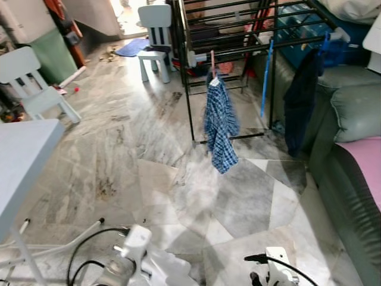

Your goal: Hang hanger

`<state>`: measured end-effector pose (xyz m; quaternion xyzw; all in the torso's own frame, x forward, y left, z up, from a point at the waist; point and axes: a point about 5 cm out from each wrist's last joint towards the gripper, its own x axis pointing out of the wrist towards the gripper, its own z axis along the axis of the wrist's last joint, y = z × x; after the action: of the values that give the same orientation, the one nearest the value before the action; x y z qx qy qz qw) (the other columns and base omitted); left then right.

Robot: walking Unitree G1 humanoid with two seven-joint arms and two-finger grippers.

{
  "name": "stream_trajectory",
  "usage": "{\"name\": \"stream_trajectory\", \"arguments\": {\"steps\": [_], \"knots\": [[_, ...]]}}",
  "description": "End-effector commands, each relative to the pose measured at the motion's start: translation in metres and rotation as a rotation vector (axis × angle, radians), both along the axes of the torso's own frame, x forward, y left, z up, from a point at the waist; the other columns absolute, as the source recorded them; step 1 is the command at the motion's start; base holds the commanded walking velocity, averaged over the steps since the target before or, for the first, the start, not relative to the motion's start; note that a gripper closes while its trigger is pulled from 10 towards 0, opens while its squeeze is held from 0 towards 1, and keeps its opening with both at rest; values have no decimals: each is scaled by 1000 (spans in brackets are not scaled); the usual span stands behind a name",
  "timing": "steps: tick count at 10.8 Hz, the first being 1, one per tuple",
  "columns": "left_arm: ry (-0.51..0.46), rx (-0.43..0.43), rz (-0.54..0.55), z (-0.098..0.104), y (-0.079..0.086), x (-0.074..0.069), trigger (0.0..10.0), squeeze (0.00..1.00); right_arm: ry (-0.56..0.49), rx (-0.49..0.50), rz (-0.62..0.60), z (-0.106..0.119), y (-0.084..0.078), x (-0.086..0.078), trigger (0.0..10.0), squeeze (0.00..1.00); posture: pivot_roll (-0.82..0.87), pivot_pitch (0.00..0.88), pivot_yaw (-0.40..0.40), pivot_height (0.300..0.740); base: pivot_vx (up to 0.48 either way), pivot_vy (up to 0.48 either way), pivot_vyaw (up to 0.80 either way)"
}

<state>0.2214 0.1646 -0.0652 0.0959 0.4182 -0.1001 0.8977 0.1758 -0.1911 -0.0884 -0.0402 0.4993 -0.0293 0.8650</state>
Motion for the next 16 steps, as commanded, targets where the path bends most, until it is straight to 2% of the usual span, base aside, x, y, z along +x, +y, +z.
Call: {"name": "stream_trajectory", "arguments": {"steps": [1,2,3,4,5,6,7,8,9,10,11,12,13,15,16], "knots": [[-88,-16,40,13,6,18,10000,0,-47,-23,18,3,3,7,10000,0,-105,0,123,740,0,0,0],[-181,-86,-8,35,3,46,10000,0,-172,64,45,17,11,33,10000,0,-99,0,109,740,0,0,0],[-242,-102,-56,51,6,62,10000,0,-268,56,110,30,16,53,10000,0,-94,0,96,740,0,0,0],[-307,-105,-95,66,10,76,10000,0,-402,-5,161,48,16,74,10000,0,-89,0,88,740,0,0,0],[-448,-98,-82,88,12,93,10000,0,-514,-64,157,67,10,94,10000,0,-87,4,90,740,0,0,0],[-603,-183,-95,119,-2,113,10000,0,-533,89,148,78,14,105,10000,0,-84,10,95,740,0,0,0],[-717,-253,-100,136,-9,116,10000,0,-661,108,223,95,23,109,10000,0,-97,24,101,740,0,0,0],[-847,-267,-144,150,-13,105,10000,0,-766,82,254,118,21,96,10000,0,-108,29,109,740,0,0,0],[-912,-267,-200,157,-18,94,10000,0,-795,42,244,127,15,86,10000,0,-116,32,116,740,0,0,0],[-923,-279,-185,157,-19,83,10000,0,-827,-24,229,136,7,81,10000,0,-121,35,121,740,0,0,0],[-872,-288,-91,138,-20,69,10000,0,-911,-23,213,152,5,76,10000,0,-127,45,130,740,0,0,0],[-842,-274,-65,127,-26,60,10000,0,-889,-55,154,152,1,73,10000,0,-126,51,130,740,0,0,0],[-816,-281,-50,122,-31,54,10000,0,-842,-19,35,150,0,68,10000,0,-132,56,131,740,0,0,0],[-810,-277,-34,124,-26,53,10000,0,-846,-37,-23,149,-1,57,10000,0,-134,61,120,740,0,0,0],[-813,-301,-46,125,-25,52,10000,0,-854,-41,-10,149,-1,53,10000,0,-138,39,112,740,0,0,0]]}}
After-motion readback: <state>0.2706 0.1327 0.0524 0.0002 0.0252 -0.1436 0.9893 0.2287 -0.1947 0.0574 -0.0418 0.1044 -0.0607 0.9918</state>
